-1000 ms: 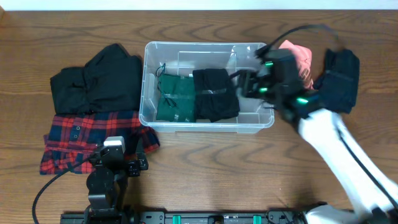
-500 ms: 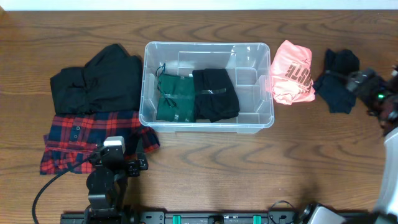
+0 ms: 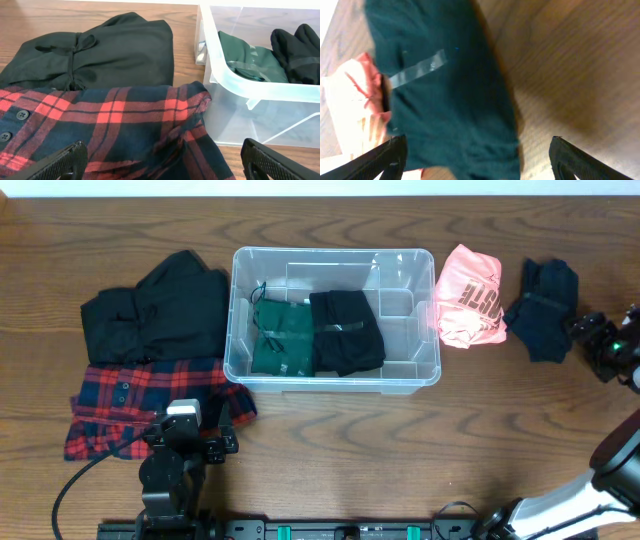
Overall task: Pack container
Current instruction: 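Grasp the second black garment on the right with the right gripper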
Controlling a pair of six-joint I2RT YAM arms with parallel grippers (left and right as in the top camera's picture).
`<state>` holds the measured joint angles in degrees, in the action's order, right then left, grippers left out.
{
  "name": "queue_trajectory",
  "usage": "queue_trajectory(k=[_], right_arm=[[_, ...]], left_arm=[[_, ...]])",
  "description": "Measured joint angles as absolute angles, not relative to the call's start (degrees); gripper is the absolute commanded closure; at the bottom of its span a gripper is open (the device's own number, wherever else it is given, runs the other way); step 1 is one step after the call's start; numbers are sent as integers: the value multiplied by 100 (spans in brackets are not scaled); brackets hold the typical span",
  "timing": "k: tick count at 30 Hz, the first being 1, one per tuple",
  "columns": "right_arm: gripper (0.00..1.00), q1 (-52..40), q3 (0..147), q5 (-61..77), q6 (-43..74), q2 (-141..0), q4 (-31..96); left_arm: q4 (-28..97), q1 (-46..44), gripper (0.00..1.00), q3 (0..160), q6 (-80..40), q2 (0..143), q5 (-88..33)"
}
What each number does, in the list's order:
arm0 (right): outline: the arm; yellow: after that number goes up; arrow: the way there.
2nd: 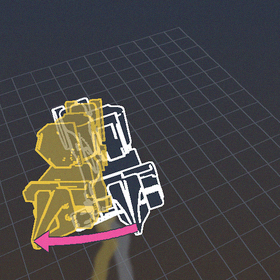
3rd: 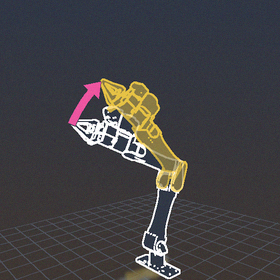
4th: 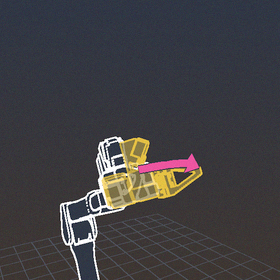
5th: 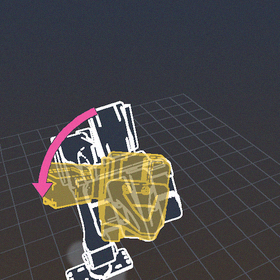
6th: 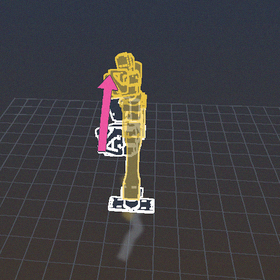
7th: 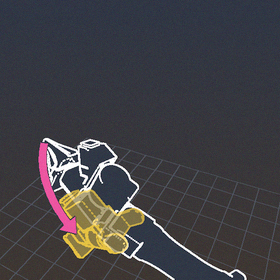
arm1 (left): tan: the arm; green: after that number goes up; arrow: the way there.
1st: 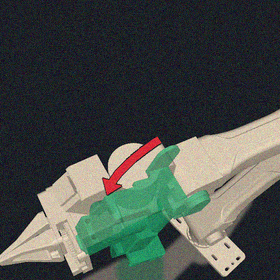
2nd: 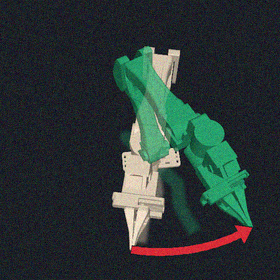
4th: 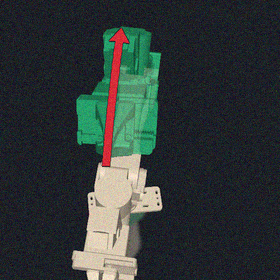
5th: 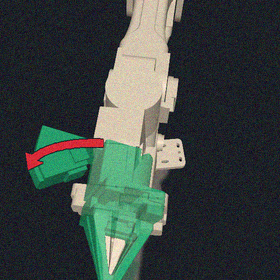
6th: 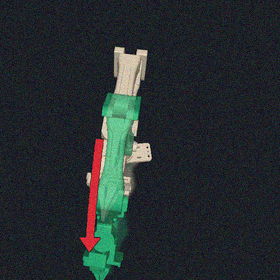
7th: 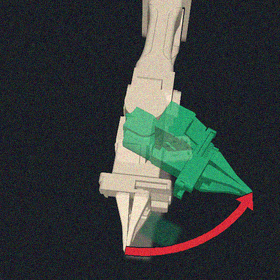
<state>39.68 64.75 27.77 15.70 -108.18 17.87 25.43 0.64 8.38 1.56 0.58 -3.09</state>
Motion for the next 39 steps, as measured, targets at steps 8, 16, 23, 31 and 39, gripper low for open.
queue_trajectory(k=[8, 16, 23, 31, 39], right_arm=[[25, 3962, 6482, 3140, 1564, -11371, 1129], [53, 3673, 6530, 3260, 1695, -11590, 781], [87, 3614, 6543, 3144, 1894, -11673, 1024], [97, 3555, 6464, 3262, 2231, -10779, 2174], [98, 2462, 6479, 3437, 2296, -7649, 3579]], left_arm=[[2543, 64, 2, 838, 156, 58, -309], [2543, 64, 2, 838, 158, 58, -309], [2543, 64, 2, 838, 156, 58, -309], [2543, 64, 2, 838, 156, 58, -311], [2543, 64, 2, 838, 156, 58, -309]])
